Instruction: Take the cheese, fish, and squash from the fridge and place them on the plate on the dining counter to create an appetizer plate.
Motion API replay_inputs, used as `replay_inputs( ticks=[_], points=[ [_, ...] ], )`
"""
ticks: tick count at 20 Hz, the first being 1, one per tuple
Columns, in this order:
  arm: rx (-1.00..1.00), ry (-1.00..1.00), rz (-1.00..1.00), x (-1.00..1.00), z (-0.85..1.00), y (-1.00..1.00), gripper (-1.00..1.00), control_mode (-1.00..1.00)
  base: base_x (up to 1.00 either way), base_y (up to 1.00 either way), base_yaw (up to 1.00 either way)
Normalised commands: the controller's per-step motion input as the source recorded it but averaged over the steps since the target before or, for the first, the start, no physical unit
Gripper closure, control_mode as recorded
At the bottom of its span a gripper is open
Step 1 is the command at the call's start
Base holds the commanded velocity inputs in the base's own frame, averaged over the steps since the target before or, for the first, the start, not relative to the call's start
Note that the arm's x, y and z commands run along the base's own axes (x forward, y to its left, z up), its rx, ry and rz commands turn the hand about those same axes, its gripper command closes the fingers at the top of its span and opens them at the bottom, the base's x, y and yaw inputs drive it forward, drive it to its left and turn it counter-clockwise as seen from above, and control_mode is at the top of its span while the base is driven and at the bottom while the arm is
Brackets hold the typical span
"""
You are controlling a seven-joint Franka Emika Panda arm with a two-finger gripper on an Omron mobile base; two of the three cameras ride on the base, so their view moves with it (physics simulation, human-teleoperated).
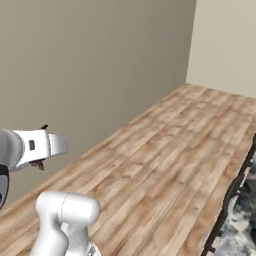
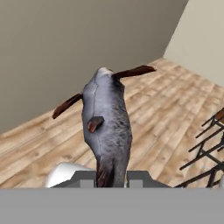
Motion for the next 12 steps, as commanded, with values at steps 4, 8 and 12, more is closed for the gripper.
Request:
replay_inputs(
  ticks=[4, 8, 12],
  points=[
    [0.00, 0.00, 0.00, 0.00, 0.00, 0.00, 1.00, 1.00, 0.96, 0.18, -0.45],
    [0.00, 0.00, 0.00, 0.00, 0.00, 0.00, 1.00, 1.00, 0.89, 0.14, -0.43],
    [0.00, 0.00, 0.00, 0.00, 0.00, 0.00, 1.00, 1.00, 0.77, 0.04, -0.39]
  ],
)
